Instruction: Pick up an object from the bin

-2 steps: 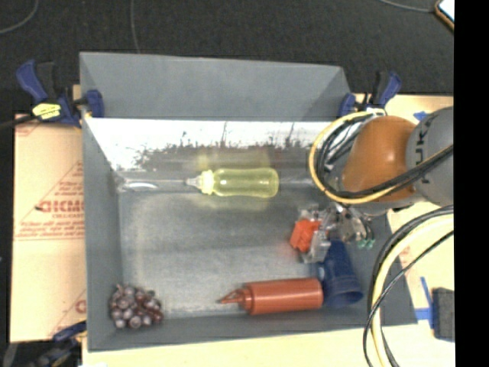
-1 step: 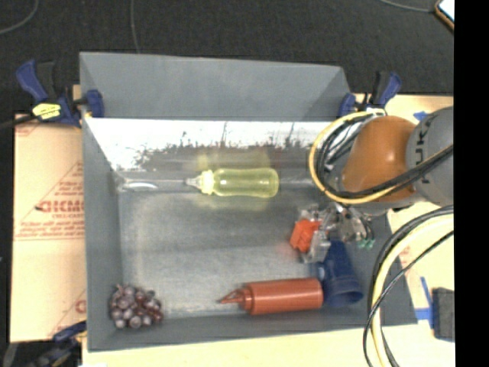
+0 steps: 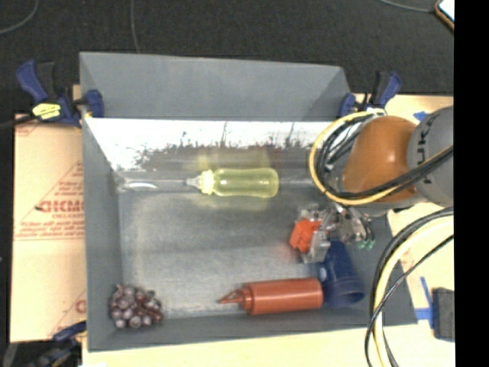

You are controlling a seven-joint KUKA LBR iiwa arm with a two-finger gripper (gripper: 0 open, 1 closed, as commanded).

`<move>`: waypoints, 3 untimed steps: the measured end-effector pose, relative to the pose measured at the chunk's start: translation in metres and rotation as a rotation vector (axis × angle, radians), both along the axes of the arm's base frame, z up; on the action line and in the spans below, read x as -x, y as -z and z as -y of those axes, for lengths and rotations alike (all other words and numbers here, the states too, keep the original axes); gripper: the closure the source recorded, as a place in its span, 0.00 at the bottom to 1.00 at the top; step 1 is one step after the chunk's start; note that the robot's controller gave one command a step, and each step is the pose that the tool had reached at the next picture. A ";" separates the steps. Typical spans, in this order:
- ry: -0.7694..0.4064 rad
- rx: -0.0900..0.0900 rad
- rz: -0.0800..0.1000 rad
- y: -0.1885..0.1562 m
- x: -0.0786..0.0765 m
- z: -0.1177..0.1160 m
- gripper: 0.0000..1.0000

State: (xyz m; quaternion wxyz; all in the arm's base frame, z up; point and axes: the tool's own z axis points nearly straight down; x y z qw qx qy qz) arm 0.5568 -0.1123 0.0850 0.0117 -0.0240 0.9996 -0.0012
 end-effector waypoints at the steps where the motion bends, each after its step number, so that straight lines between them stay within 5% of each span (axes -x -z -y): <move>1: 0.010 0.002 0.003 -0.008 0.000 0.008 1.00; 2: 0.013 -0.001 0.010 -0.014 0.010 0.014 1.00; 3: -0.030 0.003 0.005 -0.104 0.013 0.005 1.00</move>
Offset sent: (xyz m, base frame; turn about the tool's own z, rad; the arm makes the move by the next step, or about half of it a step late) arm -0.0124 -0.0147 0.0122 0.0106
